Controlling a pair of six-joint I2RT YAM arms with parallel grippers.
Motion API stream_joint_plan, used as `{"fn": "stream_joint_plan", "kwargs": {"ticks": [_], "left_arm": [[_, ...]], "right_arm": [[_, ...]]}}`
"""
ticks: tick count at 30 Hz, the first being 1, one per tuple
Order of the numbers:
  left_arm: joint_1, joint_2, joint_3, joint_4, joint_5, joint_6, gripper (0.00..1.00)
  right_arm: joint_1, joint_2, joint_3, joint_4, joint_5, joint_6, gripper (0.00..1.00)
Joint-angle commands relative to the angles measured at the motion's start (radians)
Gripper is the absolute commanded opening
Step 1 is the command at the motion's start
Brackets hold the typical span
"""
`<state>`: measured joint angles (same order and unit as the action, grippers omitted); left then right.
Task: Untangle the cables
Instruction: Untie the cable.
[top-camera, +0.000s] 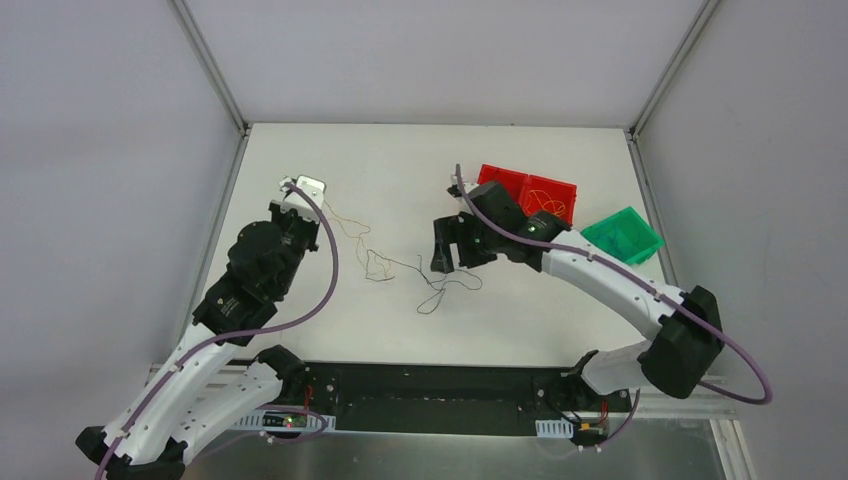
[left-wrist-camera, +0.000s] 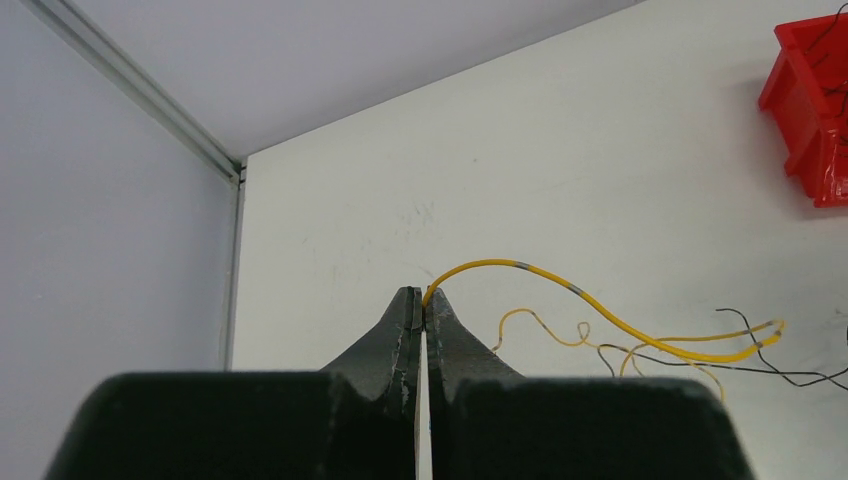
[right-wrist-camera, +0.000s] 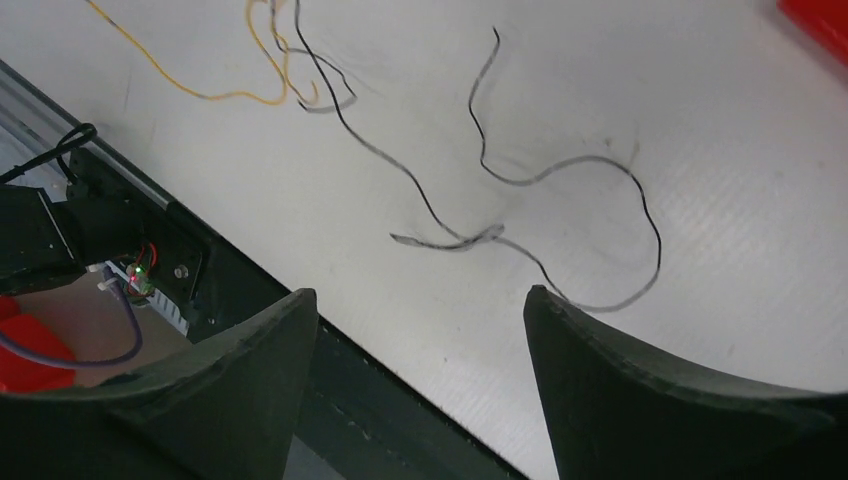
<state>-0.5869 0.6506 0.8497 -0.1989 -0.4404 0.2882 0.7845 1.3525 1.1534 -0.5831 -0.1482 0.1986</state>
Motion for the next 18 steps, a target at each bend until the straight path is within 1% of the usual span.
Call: {"fn": "stream_joint_plan", "kwargs": {"ticks": [1,4,7,10,14,18], "left_arm": [[0.012,-0.019,-0.004,0.031,0.053,-0.003,0.0],[0.012,-0.021,-0.006,0.03,0.047,0.007,0.0],[0.012,-0.028,-0.005,0.03,0.04,0.015,0.0],[0.012,-0.039,-0.007,0.03,0.038,0.022,0.0],[0.012,-0.037,-0.01,0.03,0.03,0.028,0.0],[0.012,-0.039,-0.015,0.03,0.04,0.024,0.0]], "right_arm": [[0.019,0.106,0.047,0.222,-0.035,-0.125,0.78],[0.018,0.197,0.077,0.312,-0.037,-0.149,0.77],[0.02,0.301,0.143,0.334,-0.058,-0.189,0.75],[0.023,0.367,0.192,0.336,-0.13,-0.24,0.72],[0.024,0.398,0.202,0.359,-0.226,-0.238,0.72],[0.027,0.393,0.202,0.372,-0.331,-0.202,0.72]]}}
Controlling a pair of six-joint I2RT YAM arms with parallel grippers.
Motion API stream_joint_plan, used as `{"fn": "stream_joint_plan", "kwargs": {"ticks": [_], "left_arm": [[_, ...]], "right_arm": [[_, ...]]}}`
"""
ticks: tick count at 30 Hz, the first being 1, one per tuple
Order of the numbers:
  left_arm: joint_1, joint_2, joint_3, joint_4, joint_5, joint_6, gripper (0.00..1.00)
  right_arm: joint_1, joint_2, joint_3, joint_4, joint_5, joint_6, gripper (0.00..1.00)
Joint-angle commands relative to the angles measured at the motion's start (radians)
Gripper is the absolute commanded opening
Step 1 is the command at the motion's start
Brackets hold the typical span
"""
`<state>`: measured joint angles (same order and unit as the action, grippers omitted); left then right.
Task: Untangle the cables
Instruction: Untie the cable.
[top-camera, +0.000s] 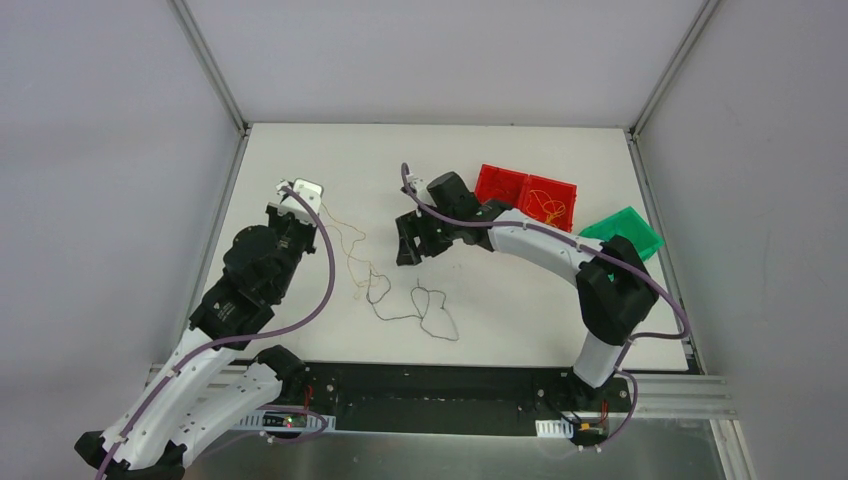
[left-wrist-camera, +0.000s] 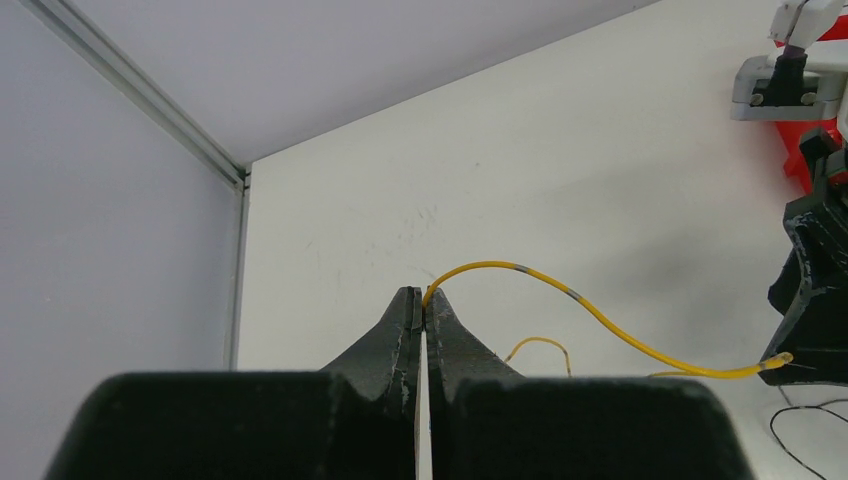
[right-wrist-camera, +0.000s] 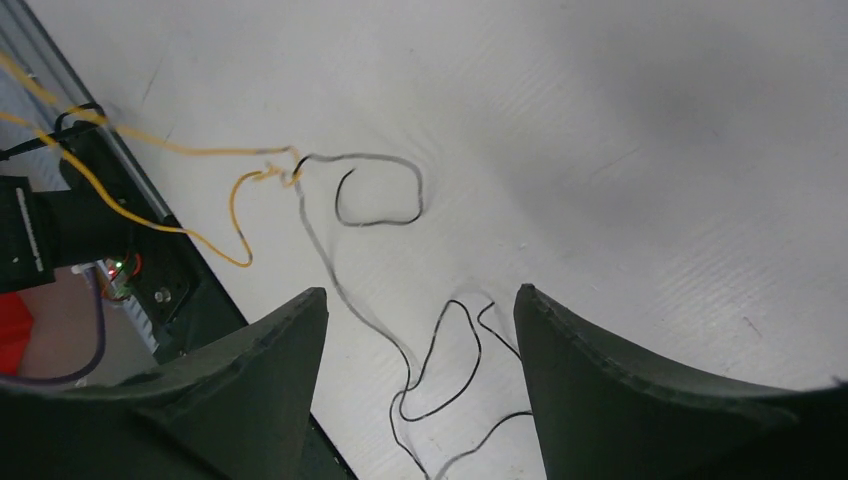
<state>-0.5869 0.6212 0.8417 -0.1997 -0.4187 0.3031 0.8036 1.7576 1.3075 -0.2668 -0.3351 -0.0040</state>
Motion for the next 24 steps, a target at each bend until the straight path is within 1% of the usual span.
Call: {"fn": "stream_joint_plan", "kwargs": {"ticks": [1,3,7,11,15,17,20,24], "left_arm": [[0.012,-0.01,-0.007,0.032,0.02,0.008,0.0],[0.012,-0.009,-0.008,0.031,0.023,0.008,0.0],[0.012,-0.007,-0.006,0.031,0.027,0.005,0.0],[0.012,-0.009,-0.005,0.032,0.027,0.004,0.0],[0.012,-0.015,0.0,0.032,0.009,0.004,0.0],[0.012,-0.019,0.001,0.032,0.0,0.005,0.0],[0.012,-0.024,0.009,0.031,-0.009,0.003,0.0],[0.012,-0.025,0.026,0.03,0.002,-0.007,0.0]], "right_arm": [[0.014,-0.018,0.047,0.053,-0.165,0.001,0.72],[0.042,-0.034,0.034,0.049,-0.167,0.031,0.72],[0.097,-0.071,-0.035,0.082,-0.094,0.075,0.72],[0.136,-0.103,-0.162,0.243,0.02,0.159,0.74],[0.144,-0.126,-0.282,0.438,0.134,0.254,0.74],[0.142,-0.14,-0.323,0.507,0.151,0.274,0.74],[0.152,-0.159,-0.358,0.552,0.144,0.277,0.74],[0.191,-0.246,-0.481,0.673,0.193,0.278,0.75]]}}
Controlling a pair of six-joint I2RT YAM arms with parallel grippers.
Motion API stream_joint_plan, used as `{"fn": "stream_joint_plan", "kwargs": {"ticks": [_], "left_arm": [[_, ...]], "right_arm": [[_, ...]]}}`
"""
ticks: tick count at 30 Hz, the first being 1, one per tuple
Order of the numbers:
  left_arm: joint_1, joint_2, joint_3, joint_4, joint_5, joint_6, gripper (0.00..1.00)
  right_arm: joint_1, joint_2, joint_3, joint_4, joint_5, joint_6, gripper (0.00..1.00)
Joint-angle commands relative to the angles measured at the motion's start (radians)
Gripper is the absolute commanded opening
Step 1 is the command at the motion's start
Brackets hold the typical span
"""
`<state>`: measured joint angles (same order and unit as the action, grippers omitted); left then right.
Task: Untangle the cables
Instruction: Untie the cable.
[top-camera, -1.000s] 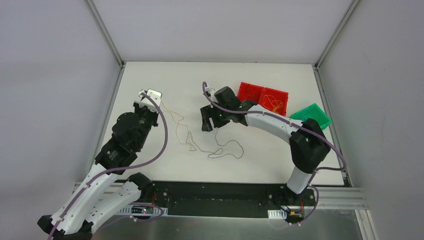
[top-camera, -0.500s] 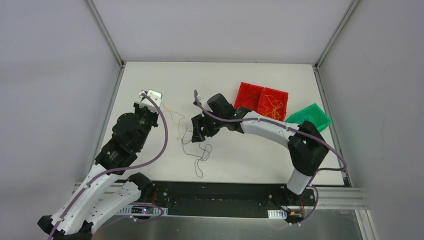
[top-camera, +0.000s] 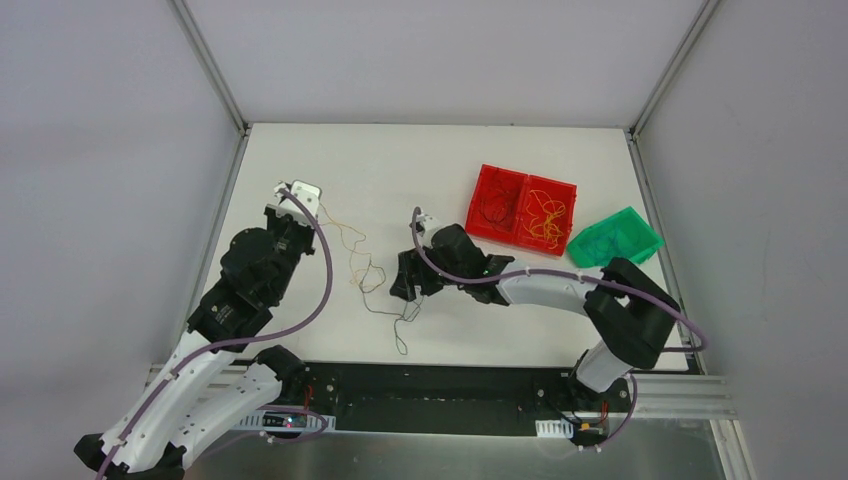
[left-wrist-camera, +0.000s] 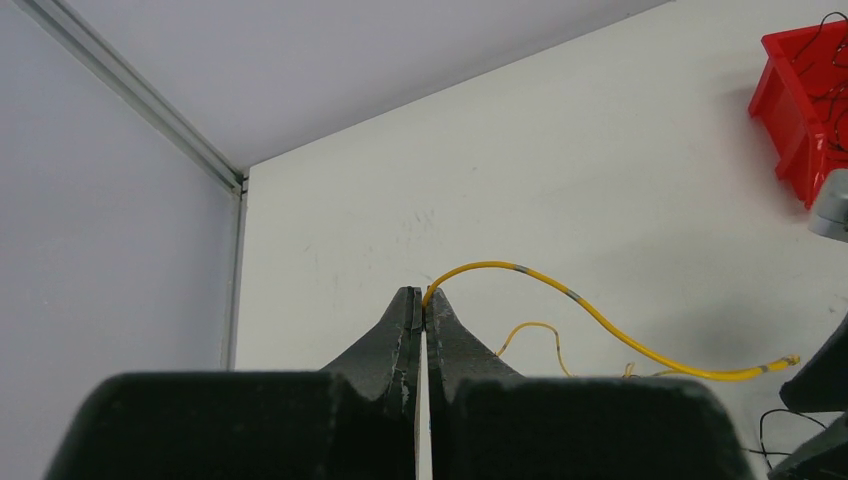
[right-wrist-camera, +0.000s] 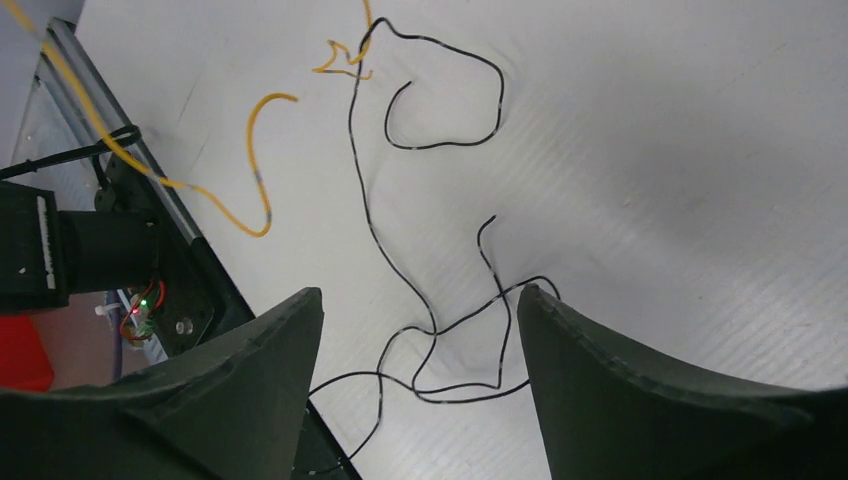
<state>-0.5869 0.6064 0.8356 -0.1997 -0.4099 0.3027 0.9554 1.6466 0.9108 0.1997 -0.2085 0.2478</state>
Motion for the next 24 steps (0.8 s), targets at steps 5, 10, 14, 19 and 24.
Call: {"fn": "stream_joint_plan", "kwargs": {"ticks": [5,10,14,19,24], "left_arm": [[0.012,0.009,0.072,0.024,0.013,-0.062,0.0],[0.012,0.051,0.132,0.0,0.08,-0.16,0.0],[0.012,0.08,0.197,-0.014,0.133,-0.231,0.0],[0.012,0.118,0.258,-0.046,0.144,-0.374,0.0],[0.012,0.152,0.296,-0.094,0.103,-0.549,0.0]], "right_arm": [[0.118,-0.213,-0.174,0.25,0.2,0.005,0.76],[0.15,-0.229,-0.233,0.341,0.3,0.021,0.76],[0.155,-0.232,-0.246,0.379,0.312,0.025,0.76],[0.175,-0.232,-0.256,0.403,0.327,0.021,0.76],[0.199,-0.233,-0.287,0.461,0.371,0.021,0.76]]}}
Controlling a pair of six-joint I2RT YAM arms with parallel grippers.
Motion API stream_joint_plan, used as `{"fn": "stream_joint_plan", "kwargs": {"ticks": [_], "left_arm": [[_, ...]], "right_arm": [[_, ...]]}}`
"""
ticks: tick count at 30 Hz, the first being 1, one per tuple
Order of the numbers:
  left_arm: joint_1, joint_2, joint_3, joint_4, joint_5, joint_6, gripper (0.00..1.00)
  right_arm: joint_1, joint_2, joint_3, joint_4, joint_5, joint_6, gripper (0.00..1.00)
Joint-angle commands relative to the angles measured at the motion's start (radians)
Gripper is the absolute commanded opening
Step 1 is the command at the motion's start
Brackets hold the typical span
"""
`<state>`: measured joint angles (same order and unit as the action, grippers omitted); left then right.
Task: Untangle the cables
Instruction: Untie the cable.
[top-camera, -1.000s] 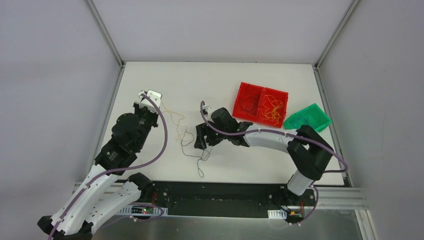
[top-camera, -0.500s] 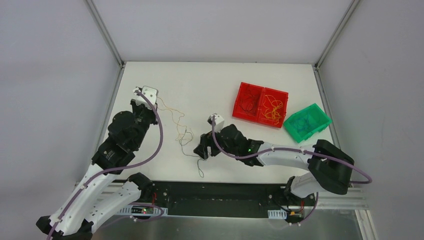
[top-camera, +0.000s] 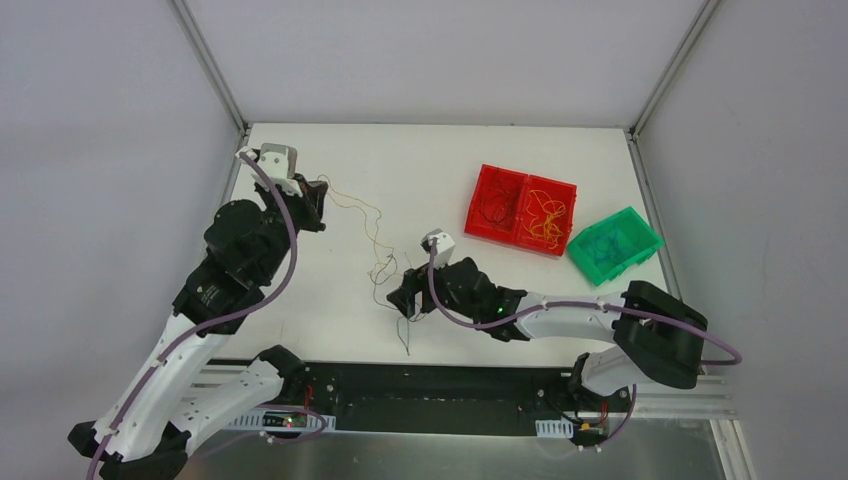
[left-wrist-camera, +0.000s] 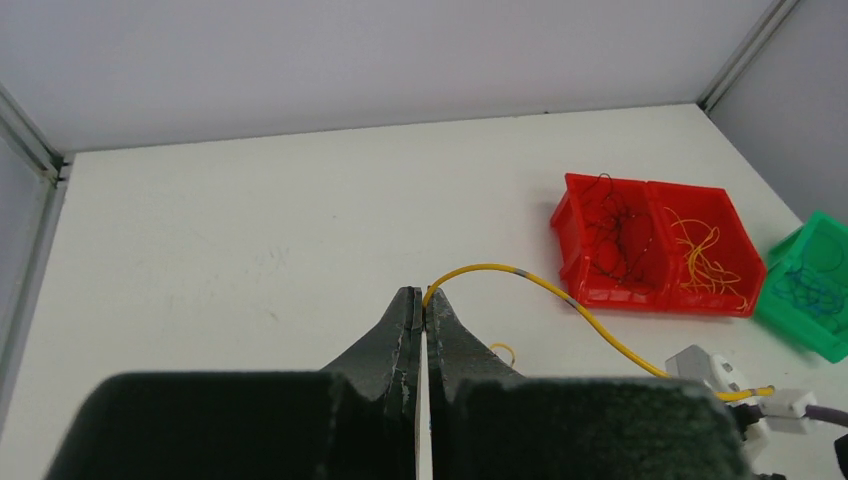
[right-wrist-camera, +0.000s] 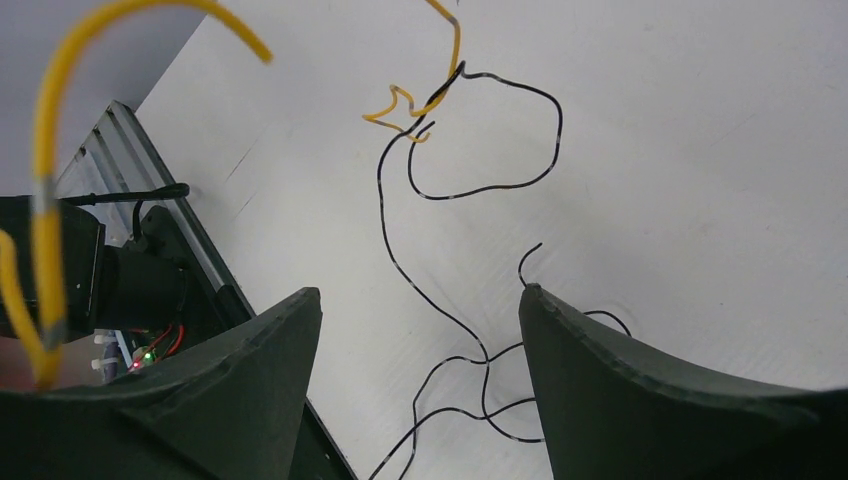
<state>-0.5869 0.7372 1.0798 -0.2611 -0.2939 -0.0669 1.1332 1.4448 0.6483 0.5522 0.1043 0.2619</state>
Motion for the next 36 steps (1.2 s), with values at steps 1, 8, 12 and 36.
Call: {"fn": "stream_joint_plan", "kwargs": {"ticks": [1,8,12,36], "left_arm": [[0.012,0.025,0.057,-0.043,-0.026,-0.211,0.0],[0.012,0.007,0.063,-0.093,-0.135,-0.381,0.0],[0.012,0.012,0.078,-0.147,-0.163,-0.443,0.0],[0.012,0.036,0.171,-0.273,-0.26,-0.695,0.0]], "right_arm": [[0.026,-0.029,-0.027,0.119,0.061,0.009,0.76],[0.064,0.01,-0.025,0.186,0.113,0.011,0.75],[0.079,0.038,-0.011,0.207,0.139,0.011,0.75],[0.12,0.397,0.27,0.238,0.397,0.008,0.44]]}}
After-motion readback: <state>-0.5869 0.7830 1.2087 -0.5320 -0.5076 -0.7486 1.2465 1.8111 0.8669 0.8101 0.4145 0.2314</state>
